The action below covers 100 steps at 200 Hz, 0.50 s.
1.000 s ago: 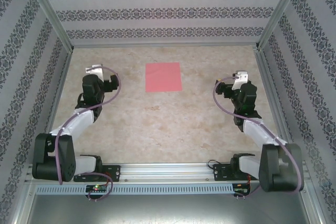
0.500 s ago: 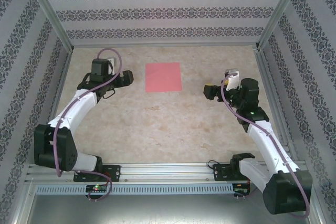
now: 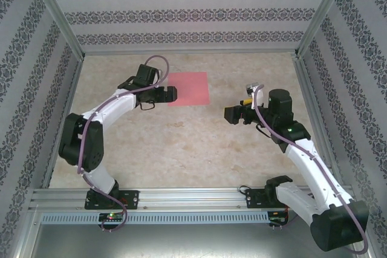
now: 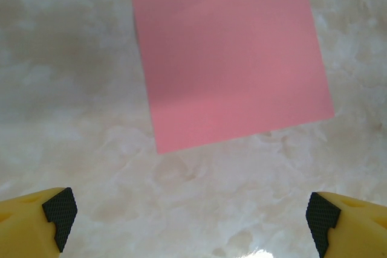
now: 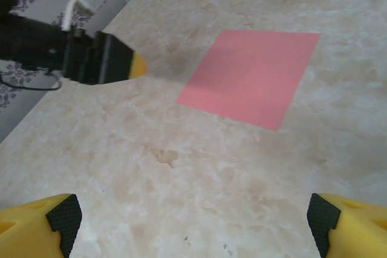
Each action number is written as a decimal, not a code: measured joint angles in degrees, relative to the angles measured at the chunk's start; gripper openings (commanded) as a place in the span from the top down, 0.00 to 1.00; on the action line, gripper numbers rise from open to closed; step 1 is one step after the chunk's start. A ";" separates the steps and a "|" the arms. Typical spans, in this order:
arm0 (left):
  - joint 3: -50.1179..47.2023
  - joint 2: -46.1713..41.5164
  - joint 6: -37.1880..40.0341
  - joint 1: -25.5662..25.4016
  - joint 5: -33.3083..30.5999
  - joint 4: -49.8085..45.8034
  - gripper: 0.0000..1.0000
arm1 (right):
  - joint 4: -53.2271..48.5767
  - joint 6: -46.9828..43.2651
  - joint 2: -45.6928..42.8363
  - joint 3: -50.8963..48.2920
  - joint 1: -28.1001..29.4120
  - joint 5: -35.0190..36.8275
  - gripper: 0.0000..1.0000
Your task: Fold a paper plane with a square sheet of paper (pick it up from the middle)
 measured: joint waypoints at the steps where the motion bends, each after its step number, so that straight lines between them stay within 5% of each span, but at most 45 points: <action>1: 0.28 0.31 0.02 -0.07 -0.17 -0.02 0.00 | -0.09 0.00 0.13 0.22 0.11 -0.02 0.02; 100: 21.09 23.98 0.22 -4.63 -7.34 -1.46 0.04 | -2.95 -0.31 10.10 6.69 2.56 2.62 0.02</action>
